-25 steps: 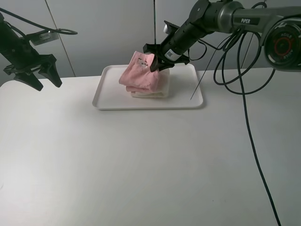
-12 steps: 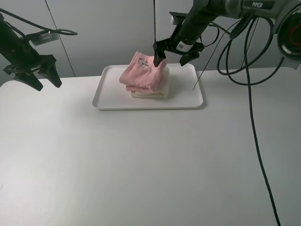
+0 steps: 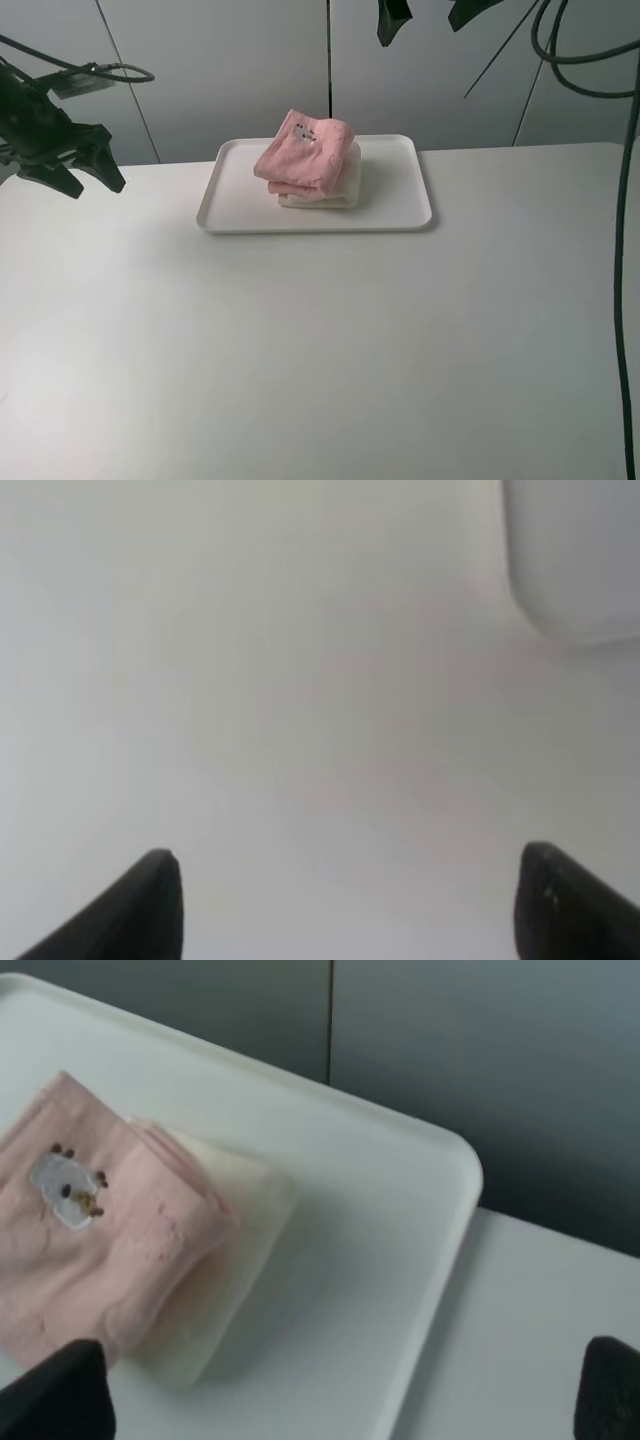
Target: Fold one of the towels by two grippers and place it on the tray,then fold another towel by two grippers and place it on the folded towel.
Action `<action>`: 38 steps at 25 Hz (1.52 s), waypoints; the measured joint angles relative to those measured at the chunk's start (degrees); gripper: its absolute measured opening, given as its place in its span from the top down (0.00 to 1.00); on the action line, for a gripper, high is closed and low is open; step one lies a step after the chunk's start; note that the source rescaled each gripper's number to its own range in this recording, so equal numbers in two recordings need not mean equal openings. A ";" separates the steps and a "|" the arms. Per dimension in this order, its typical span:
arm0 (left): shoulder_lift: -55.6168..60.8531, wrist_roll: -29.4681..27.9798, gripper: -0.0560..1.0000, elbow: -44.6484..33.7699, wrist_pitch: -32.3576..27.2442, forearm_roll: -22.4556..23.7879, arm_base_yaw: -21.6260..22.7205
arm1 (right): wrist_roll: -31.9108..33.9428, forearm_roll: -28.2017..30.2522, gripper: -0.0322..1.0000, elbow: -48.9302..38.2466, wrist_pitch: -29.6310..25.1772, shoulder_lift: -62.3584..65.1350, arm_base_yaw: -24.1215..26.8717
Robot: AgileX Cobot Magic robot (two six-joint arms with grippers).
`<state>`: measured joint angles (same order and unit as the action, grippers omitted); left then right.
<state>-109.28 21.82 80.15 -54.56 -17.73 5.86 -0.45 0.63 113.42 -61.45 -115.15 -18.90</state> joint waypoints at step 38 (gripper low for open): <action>99.43 -8.17 0.09 -43.53 -10.70 -0.09 2.09 | 2.39 0.03 0.00 -73.84 -5.65 106.48 0.00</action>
<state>-9.85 13.65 36.62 -65.26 -17.83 7.94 1.94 0.65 39.59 -67.10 -8.66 -18.90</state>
